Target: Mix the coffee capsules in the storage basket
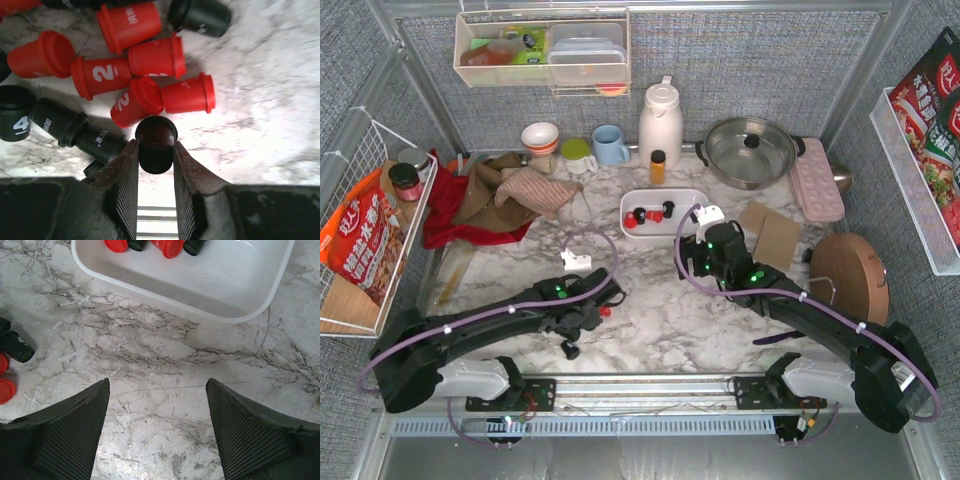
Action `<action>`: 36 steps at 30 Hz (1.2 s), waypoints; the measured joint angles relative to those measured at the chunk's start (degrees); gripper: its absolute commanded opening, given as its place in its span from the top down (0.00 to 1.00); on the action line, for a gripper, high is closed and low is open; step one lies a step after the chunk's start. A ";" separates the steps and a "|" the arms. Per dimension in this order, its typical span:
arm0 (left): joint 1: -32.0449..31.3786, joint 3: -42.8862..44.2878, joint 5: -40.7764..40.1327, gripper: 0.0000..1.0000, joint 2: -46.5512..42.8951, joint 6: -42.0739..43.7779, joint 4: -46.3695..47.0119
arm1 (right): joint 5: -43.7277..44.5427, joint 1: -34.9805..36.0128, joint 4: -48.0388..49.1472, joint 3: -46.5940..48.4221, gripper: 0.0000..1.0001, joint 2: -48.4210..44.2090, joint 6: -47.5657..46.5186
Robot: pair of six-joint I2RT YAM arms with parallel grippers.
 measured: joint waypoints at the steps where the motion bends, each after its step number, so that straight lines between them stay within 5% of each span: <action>1: -0.02 0.28 -0.37 0.72 -1.40 0.00 0.24 | 0.00 0.00 0.00 0.00 0.18 -0.02 -0.02; 6: -0.02 0.37 -2.43 0.72 -11.15 0.96 4.42 | -2.80 -0.04 2.03 -1.55 0.18 -1.18 -0.46; 15: 0.07 -4.87 -4.94 0.73 -24.22 8.70 21.14 | -28.48 3.43 24.11 -14.32 0.20 -8.81 -8.57; 20: 0.17 -5.64 -2.34 0.73 -24.52 14.29 29.86 | -36.33 7.67 28.92 -13.73 0.20 -9.03 -17.53; 36: 0.22 -4.28 13.55 0.73 -16.33 25.24 43.30 | -35.89 12.55 27.21 -11.54 0.25 -9.77 -37.40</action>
